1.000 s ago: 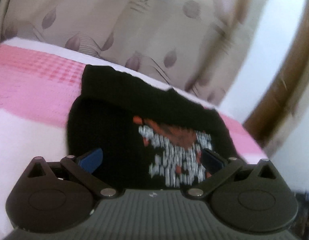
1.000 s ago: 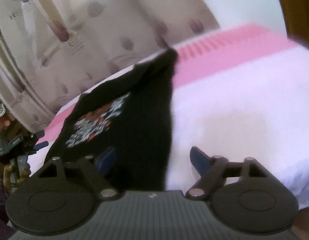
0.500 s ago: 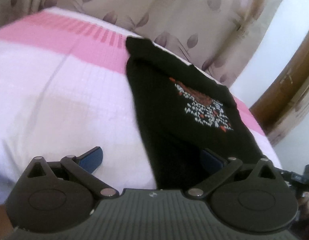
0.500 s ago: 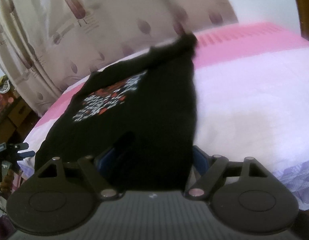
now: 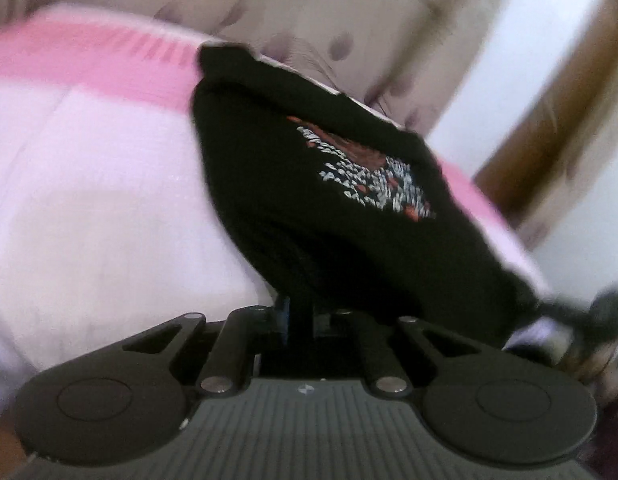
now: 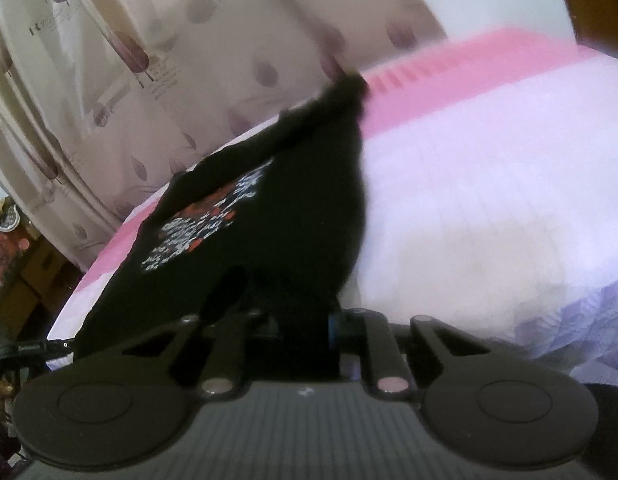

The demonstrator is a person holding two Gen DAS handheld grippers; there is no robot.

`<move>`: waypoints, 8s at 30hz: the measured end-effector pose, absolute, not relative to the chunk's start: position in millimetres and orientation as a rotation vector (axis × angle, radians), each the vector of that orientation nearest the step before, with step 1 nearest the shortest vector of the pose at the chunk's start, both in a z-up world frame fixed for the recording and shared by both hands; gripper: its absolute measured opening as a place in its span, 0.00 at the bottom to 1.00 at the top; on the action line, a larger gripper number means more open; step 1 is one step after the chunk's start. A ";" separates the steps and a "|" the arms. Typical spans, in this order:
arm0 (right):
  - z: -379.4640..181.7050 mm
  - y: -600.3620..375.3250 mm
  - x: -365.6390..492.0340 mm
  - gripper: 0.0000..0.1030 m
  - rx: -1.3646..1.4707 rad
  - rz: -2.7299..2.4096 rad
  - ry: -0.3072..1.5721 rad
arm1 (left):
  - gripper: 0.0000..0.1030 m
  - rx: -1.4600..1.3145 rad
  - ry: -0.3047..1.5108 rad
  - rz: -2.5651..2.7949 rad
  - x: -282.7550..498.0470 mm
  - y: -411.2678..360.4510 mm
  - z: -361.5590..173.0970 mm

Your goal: Fold small clothes

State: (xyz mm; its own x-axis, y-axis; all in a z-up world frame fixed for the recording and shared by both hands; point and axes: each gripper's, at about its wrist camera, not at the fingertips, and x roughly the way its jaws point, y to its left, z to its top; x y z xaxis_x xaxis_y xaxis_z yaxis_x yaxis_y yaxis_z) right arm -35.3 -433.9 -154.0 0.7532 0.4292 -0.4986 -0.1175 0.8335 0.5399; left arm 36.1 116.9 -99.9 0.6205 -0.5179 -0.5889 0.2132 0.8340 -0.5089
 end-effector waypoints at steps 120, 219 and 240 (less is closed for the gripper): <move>-103.8 -437.1 9.1 0.08 0.983 0.575 0.485 | 0.07 -0.605 0.629 -0.433 60.3 133.6 -46.5; -196.9 -473.1 293.6 0.67 1.273 0.281 0.347 | 0.92 -0.645 0.439 -0.181 313.1 82.1 -59.0; -103.3 -304.3 266.3 0.57 0.374 0.675 0.558 | 0.99 -0.747 0.353 -0.006 283.7 96.5 -93.7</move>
